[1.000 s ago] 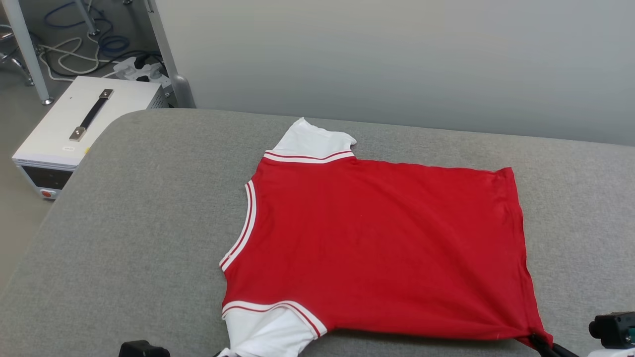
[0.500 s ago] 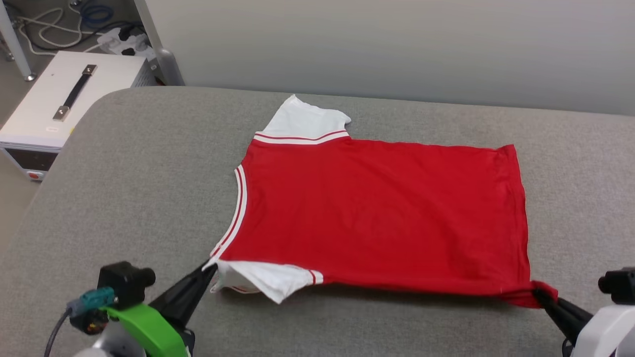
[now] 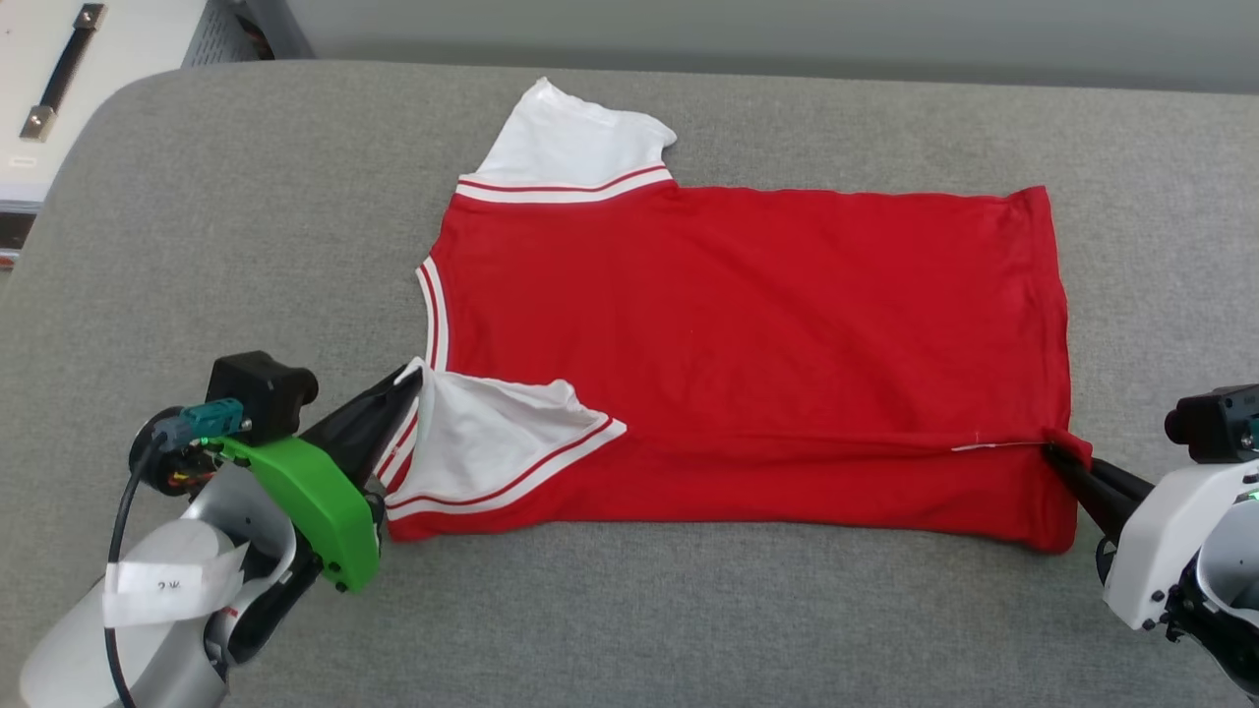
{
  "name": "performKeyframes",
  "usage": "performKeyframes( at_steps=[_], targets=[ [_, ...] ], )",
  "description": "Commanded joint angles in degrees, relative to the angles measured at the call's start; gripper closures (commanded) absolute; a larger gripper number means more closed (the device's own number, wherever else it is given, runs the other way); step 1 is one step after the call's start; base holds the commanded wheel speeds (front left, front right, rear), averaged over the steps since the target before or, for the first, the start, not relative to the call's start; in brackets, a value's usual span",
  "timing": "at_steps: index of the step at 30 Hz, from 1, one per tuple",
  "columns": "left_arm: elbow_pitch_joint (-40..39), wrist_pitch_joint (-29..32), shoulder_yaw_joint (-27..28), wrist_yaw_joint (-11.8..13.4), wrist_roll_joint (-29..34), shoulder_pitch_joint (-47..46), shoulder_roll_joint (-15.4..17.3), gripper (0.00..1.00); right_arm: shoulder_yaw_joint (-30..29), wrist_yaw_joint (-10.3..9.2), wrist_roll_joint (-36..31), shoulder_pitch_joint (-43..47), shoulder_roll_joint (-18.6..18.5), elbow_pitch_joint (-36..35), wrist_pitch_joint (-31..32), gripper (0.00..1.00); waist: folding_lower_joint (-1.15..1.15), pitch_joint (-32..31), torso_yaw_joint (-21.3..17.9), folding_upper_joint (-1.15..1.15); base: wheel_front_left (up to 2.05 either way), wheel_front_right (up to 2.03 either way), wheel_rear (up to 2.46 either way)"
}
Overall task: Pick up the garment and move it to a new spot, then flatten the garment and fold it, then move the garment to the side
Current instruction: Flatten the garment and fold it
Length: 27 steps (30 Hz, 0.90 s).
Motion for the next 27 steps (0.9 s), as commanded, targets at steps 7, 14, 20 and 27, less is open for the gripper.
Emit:
performKeyframes(
  at_steps=[7,14,20,27],
  targets=[
    [10.1,-1.9,-4.5,-0.6,0.7,-7.8,-2.2,1.00,1.9,-0.06,-1.0,-4.9,0.9,3.7,1.0,1.00,0.00,4.5,-0.8,0.00,0.00,0.00,0.00],
    [16.5,-4.3,-9.1,-0.6,-0.8,-11.8,-3.6,1.00,3.8,-0.06,-0.6,-7.6,1.0,6.5,0.8,1.00,0.00,5.4,-0.5,0.00,0.00,0.00,0.00],
    [22.8,-9.1,-11.2,-0.6,-0.7,-14.6,-5.8,0.00,4.5,-0.06,-0.8,-9.2,1.5,8.9,-0.9,0.00,0.00,4.8,-0.2,0.00,0.00,0.00,0.00],
    [28.9,-13.5,-7.9,-0.4,-3.7,-13.0,-9.4,0.00,4.6,-0.06,-0.5,-8.6,2.4,10.4,-3.5,0.00,0.00,0.0,0.0,0.00,0.00,0.00,0.00]
  ],
)
